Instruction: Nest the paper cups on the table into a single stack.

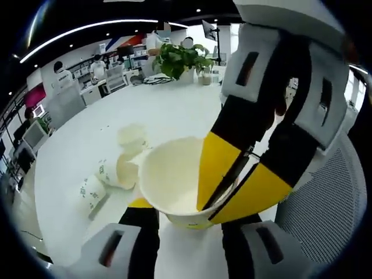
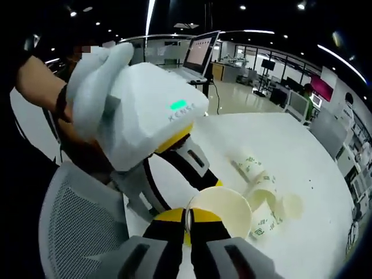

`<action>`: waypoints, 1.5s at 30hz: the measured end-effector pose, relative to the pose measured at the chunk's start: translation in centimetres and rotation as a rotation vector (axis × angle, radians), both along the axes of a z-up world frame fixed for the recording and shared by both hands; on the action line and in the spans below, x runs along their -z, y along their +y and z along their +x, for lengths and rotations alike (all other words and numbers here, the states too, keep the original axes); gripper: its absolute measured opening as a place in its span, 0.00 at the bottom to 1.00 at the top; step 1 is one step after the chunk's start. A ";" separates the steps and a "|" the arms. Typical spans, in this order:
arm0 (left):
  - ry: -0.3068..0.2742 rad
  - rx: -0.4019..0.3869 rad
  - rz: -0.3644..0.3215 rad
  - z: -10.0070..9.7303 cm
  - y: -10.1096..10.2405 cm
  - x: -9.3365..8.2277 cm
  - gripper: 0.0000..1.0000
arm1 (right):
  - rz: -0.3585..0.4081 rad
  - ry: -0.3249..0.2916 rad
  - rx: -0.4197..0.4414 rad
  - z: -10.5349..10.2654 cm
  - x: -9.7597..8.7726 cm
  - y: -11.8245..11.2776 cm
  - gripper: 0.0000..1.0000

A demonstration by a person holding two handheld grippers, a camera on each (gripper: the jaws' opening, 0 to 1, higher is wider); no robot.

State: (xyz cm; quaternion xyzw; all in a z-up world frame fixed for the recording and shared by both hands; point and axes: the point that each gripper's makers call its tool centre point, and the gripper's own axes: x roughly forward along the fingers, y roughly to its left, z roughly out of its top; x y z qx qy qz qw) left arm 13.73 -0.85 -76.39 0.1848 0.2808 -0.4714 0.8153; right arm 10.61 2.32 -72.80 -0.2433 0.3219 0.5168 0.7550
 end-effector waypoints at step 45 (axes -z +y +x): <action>0.026 -0.031 0.023 -2.3 2.8 0.2 0.48 | -0.013 0.138 0.055 0.1 5.0 -0.5 0.01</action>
